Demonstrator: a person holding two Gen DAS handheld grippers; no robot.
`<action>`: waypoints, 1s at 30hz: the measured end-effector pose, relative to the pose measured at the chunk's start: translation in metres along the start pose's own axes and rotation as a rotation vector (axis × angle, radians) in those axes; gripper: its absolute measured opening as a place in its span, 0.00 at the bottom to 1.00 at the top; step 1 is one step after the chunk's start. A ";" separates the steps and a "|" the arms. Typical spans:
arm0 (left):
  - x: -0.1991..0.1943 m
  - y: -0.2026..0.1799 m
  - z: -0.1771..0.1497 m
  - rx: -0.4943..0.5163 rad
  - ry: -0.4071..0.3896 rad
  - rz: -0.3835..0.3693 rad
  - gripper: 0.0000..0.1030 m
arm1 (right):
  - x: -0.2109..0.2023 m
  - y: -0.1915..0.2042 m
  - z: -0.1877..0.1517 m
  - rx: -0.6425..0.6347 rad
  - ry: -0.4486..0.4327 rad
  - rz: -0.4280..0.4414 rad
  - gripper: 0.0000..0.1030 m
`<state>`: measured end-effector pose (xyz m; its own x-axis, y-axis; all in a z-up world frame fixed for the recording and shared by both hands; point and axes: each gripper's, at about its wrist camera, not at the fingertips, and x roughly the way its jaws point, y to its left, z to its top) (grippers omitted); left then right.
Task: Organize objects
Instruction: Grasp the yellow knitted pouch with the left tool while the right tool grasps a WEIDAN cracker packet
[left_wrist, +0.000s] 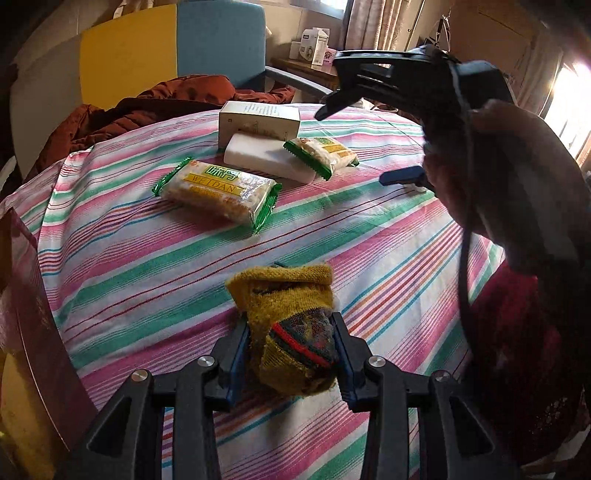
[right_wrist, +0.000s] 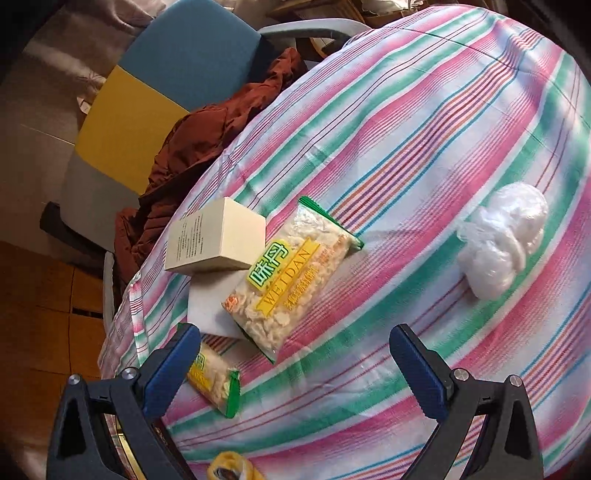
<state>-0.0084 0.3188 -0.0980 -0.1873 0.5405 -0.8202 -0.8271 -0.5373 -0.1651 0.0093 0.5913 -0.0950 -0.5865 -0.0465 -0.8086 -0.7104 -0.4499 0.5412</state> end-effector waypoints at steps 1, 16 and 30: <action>-0.001 0.002 -0.001 -0.005 -0.001 -0.005 0.39 | 0.007 0.005 0.004 -0.001 0.005 -0.010 0.99; -0.006 0.004 -0.011 -0.010 -0.014 -0.019 0.40 | 0.023 0.012 -0.002 -0.236 0.058 -0.188 0.45; -0.034 -0.004 -0.018 0.005 -0.040 0.005 0.39 | 0.026 0.026 -0.037 -0.519 0.128 -0.371 0.43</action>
<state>0.0108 0.2910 -0.0798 -0.2123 0.5636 -0.7983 -0.8287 -0.5368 -0.1586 -0.0105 0.5456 -0.1101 -0.2649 0.1033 -0.9587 -0.5578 -0.8274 0.0650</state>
